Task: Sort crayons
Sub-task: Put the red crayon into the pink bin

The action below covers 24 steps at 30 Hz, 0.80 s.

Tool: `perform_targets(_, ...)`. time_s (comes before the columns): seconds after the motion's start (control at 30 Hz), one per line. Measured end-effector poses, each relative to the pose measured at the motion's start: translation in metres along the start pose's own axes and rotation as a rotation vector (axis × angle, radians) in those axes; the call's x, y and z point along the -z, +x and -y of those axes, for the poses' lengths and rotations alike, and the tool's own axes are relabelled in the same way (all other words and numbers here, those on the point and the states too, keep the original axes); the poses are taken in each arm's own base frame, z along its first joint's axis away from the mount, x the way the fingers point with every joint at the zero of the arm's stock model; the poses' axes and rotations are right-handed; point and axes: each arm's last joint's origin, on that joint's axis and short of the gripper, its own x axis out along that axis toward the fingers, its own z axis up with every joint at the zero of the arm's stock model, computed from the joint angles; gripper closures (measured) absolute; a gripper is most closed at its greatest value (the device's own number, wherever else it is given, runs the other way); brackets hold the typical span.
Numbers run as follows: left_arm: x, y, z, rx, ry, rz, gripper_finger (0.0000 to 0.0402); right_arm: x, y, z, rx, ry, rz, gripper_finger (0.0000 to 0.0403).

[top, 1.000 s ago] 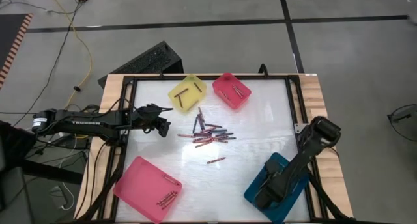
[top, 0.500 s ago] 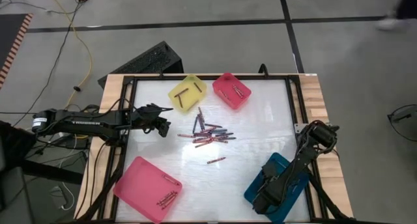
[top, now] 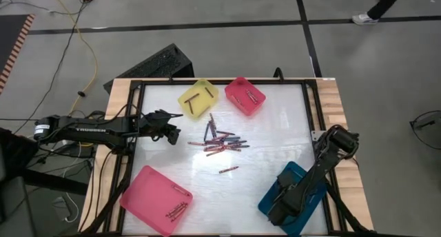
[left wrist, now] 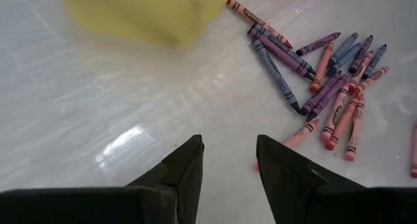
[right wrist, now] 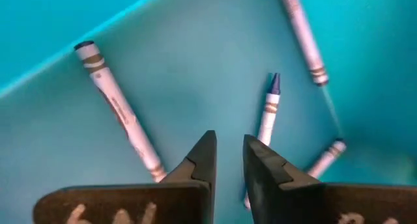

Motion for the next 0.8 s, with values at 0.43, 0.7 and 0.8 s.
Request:
perform_targets(0.43,0.0,0.0,0.001,0.022,0.05,-0.017,0.0269,-0.062,-0.084,0.067,-0.408,-0.167,0.161,0.0332)
perform_targets(0.7,0.0,0.0,0.0,0.015,0.051,-0.012,0.0269,-0.119,-0.112,0.057,-0.621,-0.396,0.503,0.0332)
perform_targets(0.8,0.0,0.0,0.0,0.014,0.061,-0.011,0.0269,-0.139,-0.115,0.032,-0.667,-0.585,0.562,0.0332)
